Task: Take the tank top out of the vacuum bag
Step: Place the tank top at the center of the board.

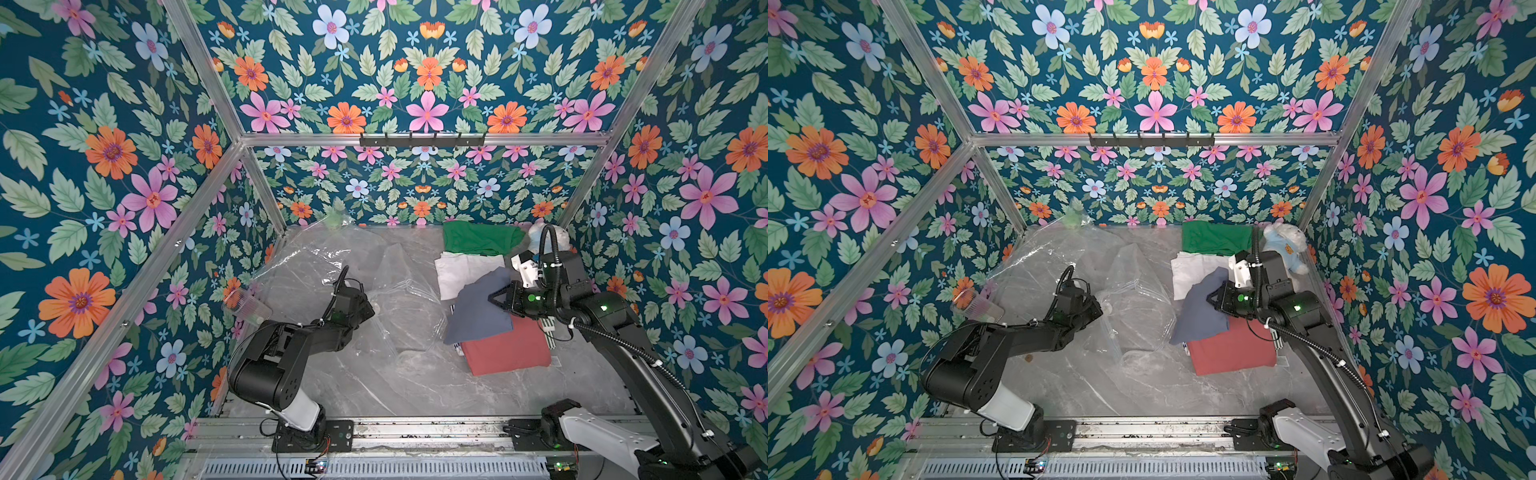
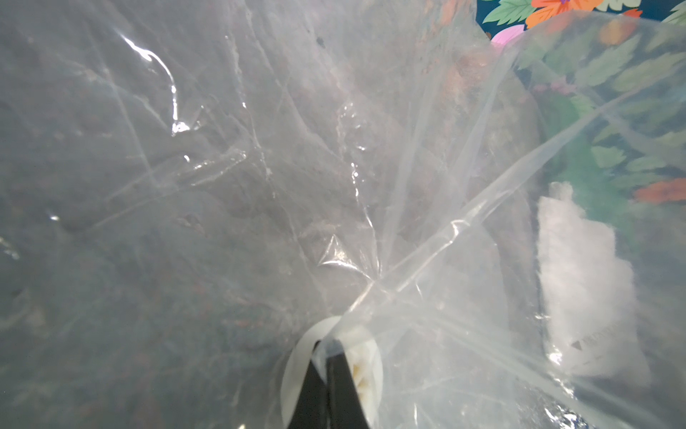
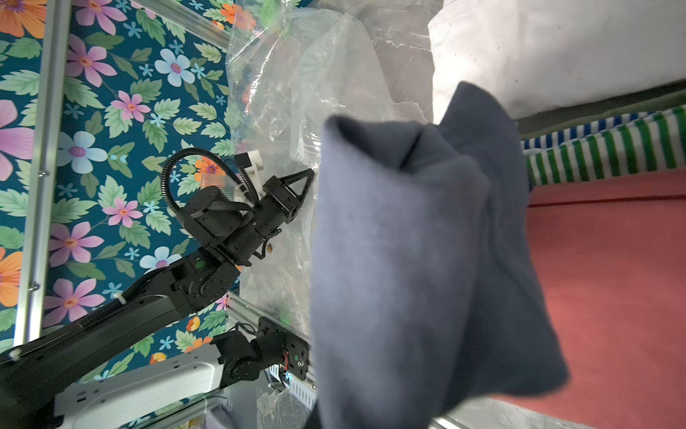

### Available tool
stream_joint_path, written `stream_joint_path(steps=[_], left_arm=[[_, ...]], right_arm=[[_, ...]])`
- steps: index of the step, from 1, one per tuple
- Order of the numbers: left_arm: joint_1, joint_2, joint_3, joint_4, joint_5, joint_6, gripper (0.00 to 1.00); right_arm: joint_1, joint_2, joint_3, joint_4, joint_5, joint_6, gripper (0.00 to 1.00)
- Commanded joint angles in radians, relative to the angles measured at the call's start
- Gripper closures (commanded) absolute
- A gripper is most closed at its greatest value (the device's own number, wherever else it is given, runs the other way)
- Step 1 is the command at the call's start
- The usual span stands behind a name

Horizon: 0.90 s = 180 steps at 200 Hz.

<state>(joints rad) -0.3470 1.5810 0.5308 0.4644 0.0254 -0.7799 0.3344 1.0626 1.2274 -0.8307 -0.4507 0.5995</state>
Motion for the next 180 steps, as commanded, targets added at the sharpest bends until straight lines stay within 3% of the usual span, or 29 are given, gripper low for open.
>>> stream_joint_path(steps=[1,48,78,127,180], left_arm=[[0.002,-0.001,-0.011,0.005,-0.012,-0.011,1.0],[0.002,-0.004,-0.015,0.007,-0.018,-0.008,1.0],[0.001,0.001,-0.015,0.006,-0.021,-0.009,1.0],[0.002,0.02,-0.007,0.014,-0.012,-0.013,1.0],[0.001,0.03,-0.003,0.016,-0.007,-0.016,1.0]], right_arm=[[0.029,0.042,0.056,0.052,-0.067,-0.005,1.0],[0.117,0.16,0.208,0.05,-0.095,0.0,1.0],[0.116,0.151,0.195,0.062,-0.123,0.02,1.0],[-0.01,0.101,0.041,-0.036,-0.115,0.006,1.0],[-0.157,0.045,-0.061,-0.182,-0.122,-0.107,1.0]])
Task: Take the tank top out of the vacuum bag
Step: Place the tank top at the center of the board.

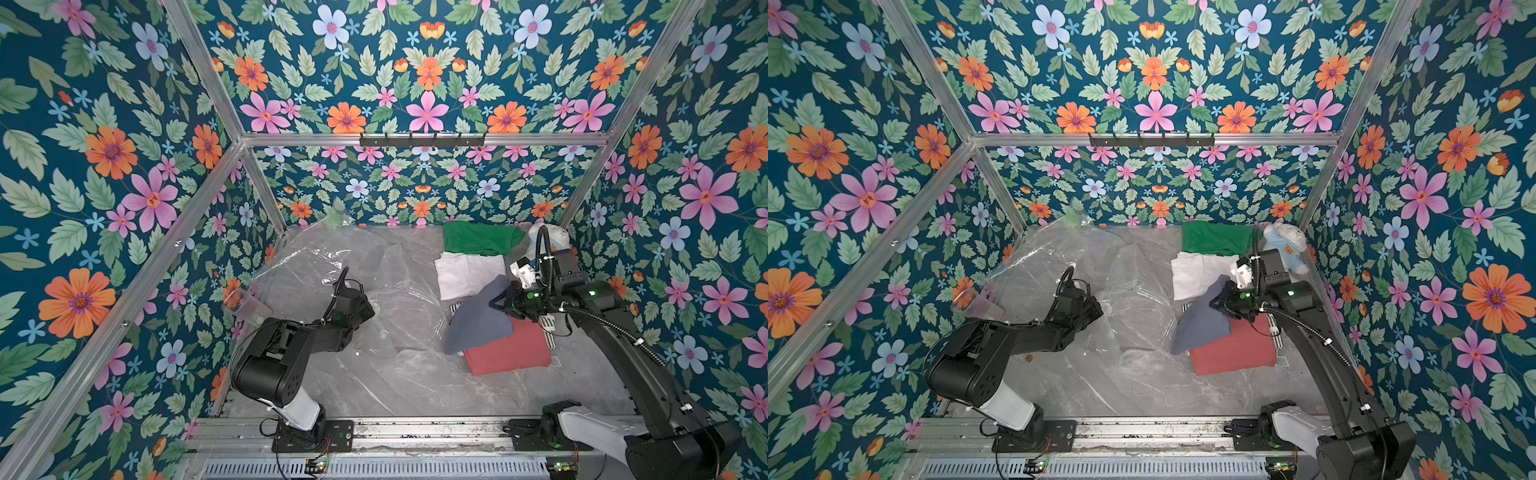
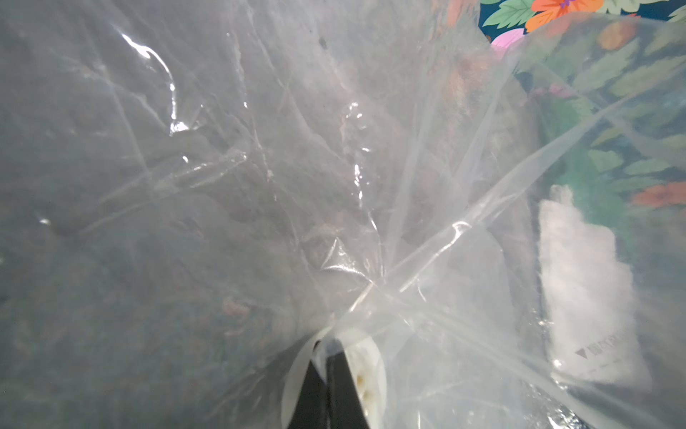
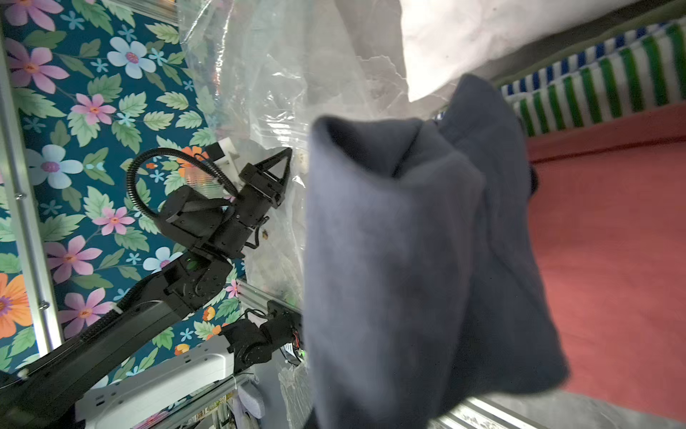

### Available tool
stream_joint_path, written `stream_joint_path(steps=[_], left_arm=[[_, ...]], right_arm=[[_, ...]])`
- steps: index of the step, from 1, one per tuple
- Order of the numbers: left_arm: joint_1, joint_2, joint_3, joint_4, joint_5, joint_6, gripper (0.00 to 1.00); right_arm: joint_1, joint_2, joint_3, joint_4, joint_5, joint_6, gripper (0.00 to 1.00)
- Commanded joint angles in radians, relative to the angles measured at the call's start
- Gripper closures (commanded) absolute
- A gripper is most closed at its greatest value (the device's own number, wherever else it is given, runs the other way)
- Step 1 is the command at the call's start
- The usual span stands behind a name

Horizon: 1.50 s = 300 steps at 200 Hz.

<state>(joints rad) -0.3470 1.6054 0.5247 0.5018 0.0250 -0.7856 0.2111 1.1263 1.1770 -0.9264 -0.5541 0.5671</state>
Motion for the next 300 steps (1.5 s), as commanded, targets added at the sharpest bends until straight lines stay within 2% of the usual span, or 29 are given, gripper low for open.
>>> stream_joint_path(steps=[1,19,69,126,185,196,204,229,245,260,300], left_arm=[[0.002,0.005,0.003,-0.021,-0.006,-0.011,1.0],[0.001,0.005,0.003,-0.02,-0.006,-0.011,1.0],[0.002,0.004,0.002,-0.019,-0.008,-0.01,1.0],[0.002,0.001,0.01,-0.029,-0.008,-0.003,1.0],[0.001,-0.007,0.018,-0.04,-0.008,0.001,1.0],[0.001,-0.007,0.02,-0.043,-0.005,0.002,1.0],[0.001,-0.009,0.023,-0.046,-0.002,0.005,1.0],[0.0,-0.013,0.034,-0.054,0.011,0.019,1.0],[0.002,-0.013,0.038,-0.055,0.015,0.022,1.0],[0.001,-0.012,0.04,-0.055,0.018,0.023,1.0],[0.0,-0.014,0.041,-0.055,0.024,0.028,1.0]], right_arm=[[-0.035,-0.019,-0.011,-0.089,-0.018,-0.076,1.0],[-0.057,-0.024,-0.014,-0.141,0.001,-0.112,1.0],[-0.115,0.007,-0.046,-0.208,0.15,-0.187,1.0],[-0.148,0.07,-0.173,-0.15,0.365,-0.192,1.0],[-0.153,0.091,-0.248,-0.068,0.459,-0.142,1.0],[-0.153,0.066,-0.255,-0.042,0.466,-0.128,0.89],[-0.152,0.041,-0.261,-0.02,0.457,-0.121,0.73],[-0.154,-0.035,-0.255,0.009,0.464,-0.111,0.31],[-0.155,-0.06,-0.241,0.001,0.467,-0.111,0.17],[-0.156,-0.075,-0.233,-0.007,0.466,-0.103,0.14],[-0.174,-0.124,-0.269,-0.002,0.512,-0.044,0.13]])
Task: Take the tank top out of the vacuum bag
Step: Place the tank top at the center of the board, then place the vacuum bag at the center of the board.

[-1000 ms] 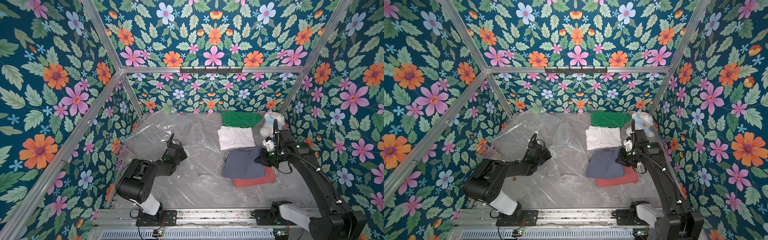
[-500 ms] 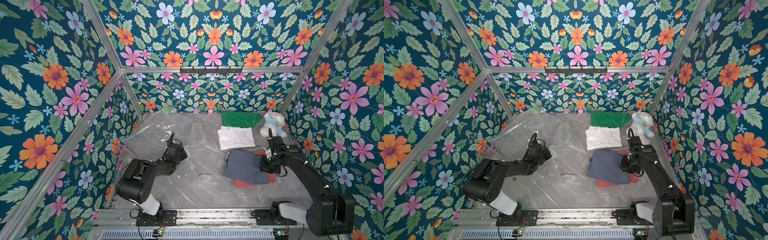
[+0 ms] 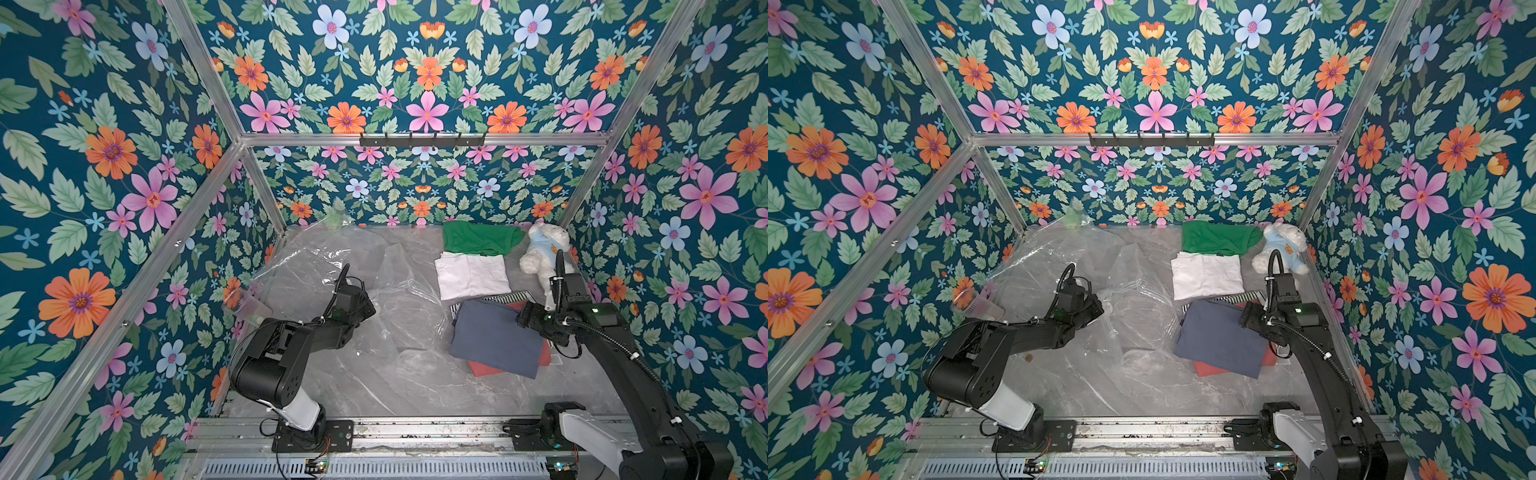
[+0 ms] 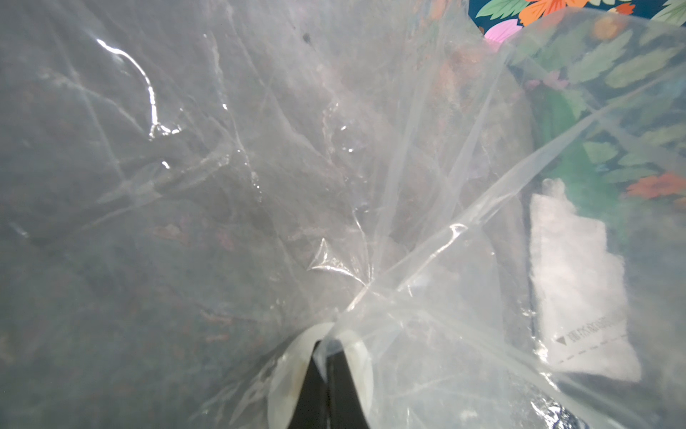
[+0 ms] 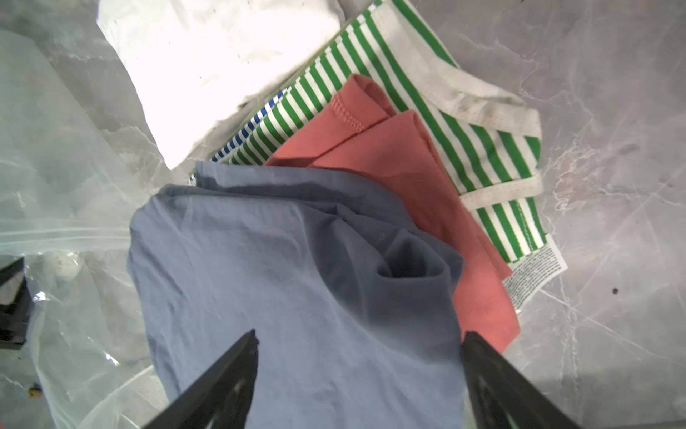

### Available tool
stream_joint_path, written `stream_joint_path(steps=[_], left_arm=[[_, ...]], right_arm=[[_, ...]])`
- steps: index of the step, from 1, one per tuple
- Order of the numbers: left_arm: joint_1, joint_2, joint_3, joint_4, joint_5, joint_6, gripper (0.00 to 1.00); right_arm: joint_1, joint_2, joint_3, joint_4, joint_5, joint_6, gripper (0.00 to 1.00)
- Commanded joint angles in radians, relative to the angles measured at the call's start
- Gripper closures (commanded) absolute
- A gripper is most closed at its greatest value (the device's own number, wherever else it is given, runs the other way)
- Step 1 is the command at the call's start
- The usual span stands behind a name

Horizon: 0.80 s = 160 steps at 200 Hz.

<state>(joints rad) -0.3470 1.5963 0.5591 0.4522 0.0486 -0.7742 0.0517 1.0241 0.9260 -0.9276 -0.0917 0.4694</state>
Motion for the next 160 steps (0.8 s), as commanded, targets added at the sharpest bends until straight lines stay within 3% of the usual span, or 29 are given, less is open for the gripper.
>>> stream_joint_path(steps=[1,6,47,83,104,138,160], left_arm=[[0.0,-0.006,0.007,-0.006,0.0,0.018,1.0],[-0.001,-0.01,0.007,-0.006,0.0,0.021,1.0],[-0.015,-0.071,0.028,-0.01,0.043,0.062,0.72],[-0.025,-0.163,0.058,-0.016,0.112,0.06,0.3],[-0.034,-0.221,0.087,-0.053,0.12,0.079,0.13],[-0.037,-0.315,0.104,-0.084,0.107,0.146,0.01],[-0.035,-0.371,0.092,-0.123,-0.012,0.245,0.01]], right_arm=[[-0.016,-0.023,-0.019,-0.002,0.05,0.055,0.13],[-0.023,-0.033,-0.027,0.003,0.052,0.063,0.13],[-0.044,-0.139,-0.089,0.102,0.014,0.1,0.13],[-0.044,-0.228,-0.12,0.181,-0.036,0.078,0.14],[-0.044,-0.277,-0.143,0.234,-0.056,0.068,0.13],[-0.044,-0.322,-0.187,0.335,-0.042,0.059,0.09],[-0.044,-0.355,-0.235,0.418,0.0,0.03,0.04]])
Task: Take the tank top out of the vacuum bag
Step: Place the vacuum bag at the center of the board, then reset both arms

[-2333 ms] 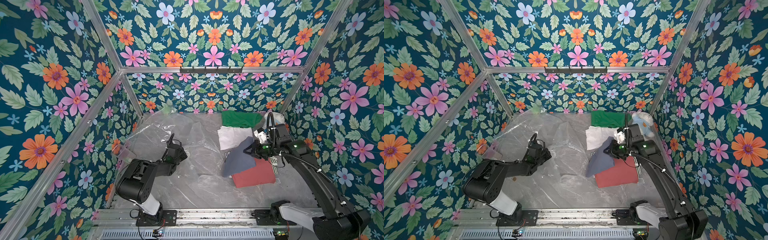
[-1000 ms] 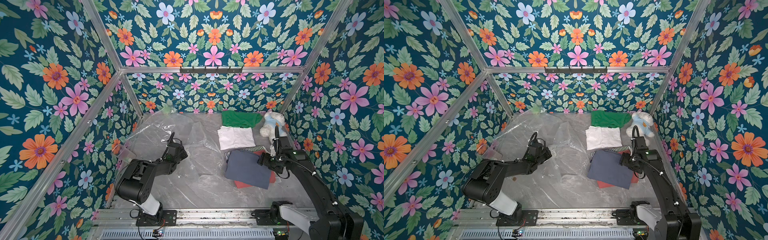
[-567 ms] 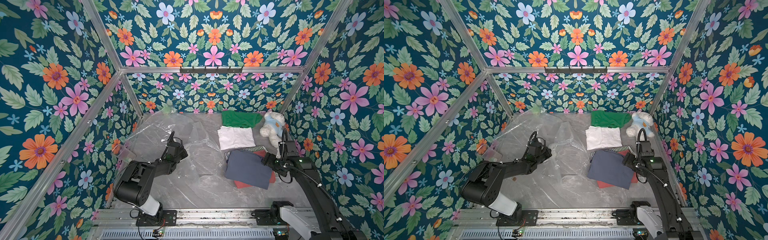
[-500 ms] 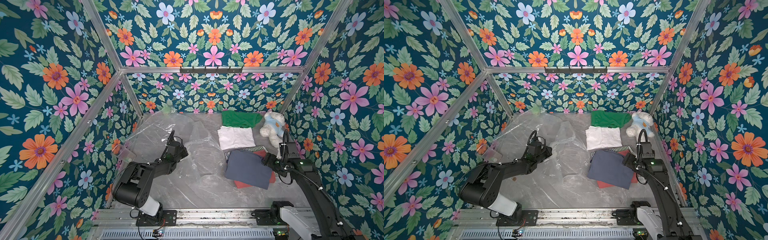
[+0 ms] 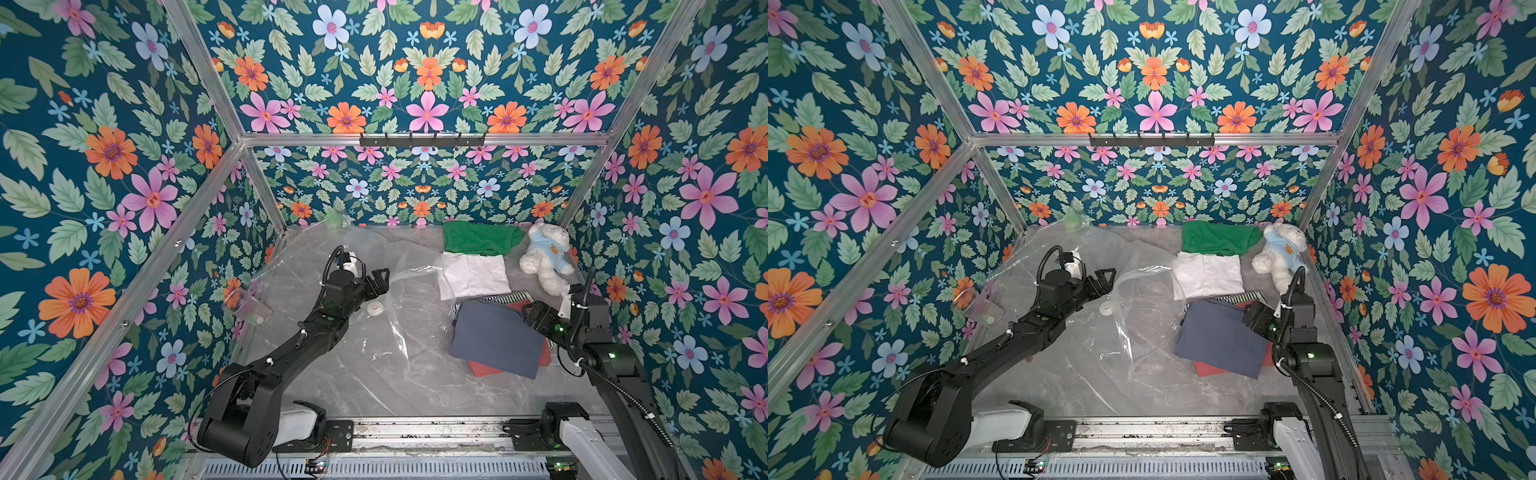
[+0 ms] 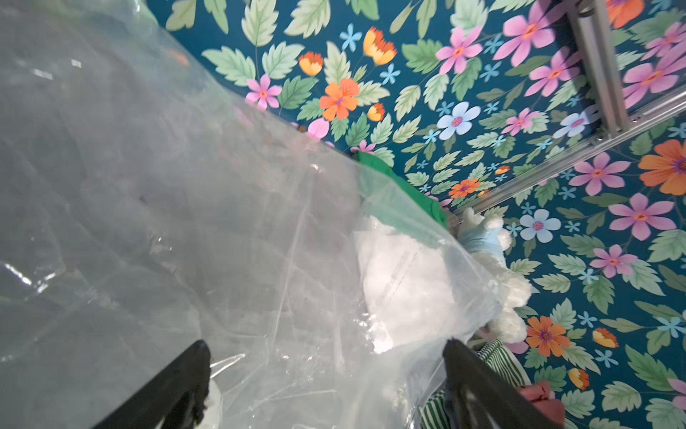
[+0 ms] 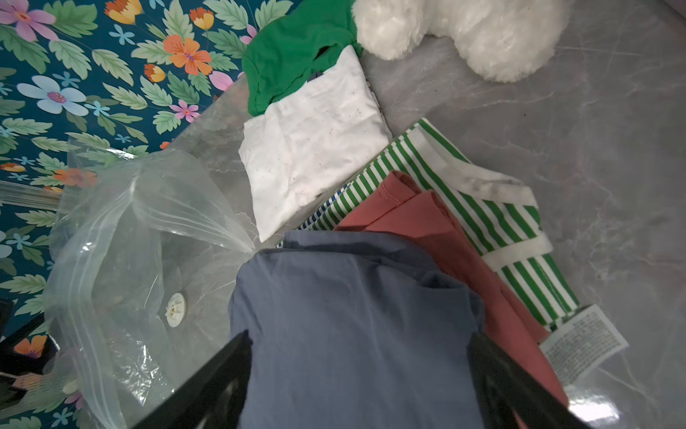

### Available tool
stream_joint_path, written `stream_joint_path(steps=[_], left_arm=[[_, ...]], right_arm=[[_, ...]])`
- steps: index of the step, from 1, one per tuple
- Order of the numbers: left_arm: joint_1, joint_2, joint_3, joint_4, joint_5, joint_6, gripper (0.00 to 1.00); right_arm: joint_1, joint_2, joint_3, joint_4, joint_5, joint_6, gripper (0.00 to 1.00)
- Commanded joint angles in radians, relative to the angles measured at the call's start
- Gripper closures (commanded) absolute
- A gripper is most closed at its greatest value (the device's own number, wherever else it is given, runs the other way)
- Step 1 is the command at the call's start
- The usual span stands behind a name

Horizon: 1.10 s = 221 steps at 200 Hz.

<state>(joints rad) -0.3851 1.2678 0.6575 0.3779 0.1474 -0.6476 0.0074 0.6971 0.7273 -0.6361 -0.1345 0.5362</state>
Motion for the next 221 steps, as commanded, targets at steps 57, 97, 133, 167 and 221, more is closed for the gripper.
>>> stream_joint_path(steps=[57,97,133,167,221], left_arm=[[0.004,-0.165,-0.123,0.009,-0.399,0.398,0.01],[0.056,-0.129,-0.25,0.191,-0.468,0.55,0.01],[0.171,-0.043,-0.263,0.276,-0.394,0.592,0.0],[0.258,0.037,-0.294,0.362,-0.375,0.624,0.01],[0.345,0.187,-0.34,0.643,-0.251,0.64,0.01]], right_arm=[[0.0,-0.18,-0.241,0.373,0.271,-0.193,0.01],[-0.004,-0.171,-0.445,0.721,0.366,-0.347,0.01],[-0.013,0.021,-0.52,0.998,0.395,-0.361,0.01],[-0.027,0.274,-0.548,1.271,0.394,-0.352,0.0],[-0.052,0.48,-0.545,1.5,0.352,-0.377,0.0]])
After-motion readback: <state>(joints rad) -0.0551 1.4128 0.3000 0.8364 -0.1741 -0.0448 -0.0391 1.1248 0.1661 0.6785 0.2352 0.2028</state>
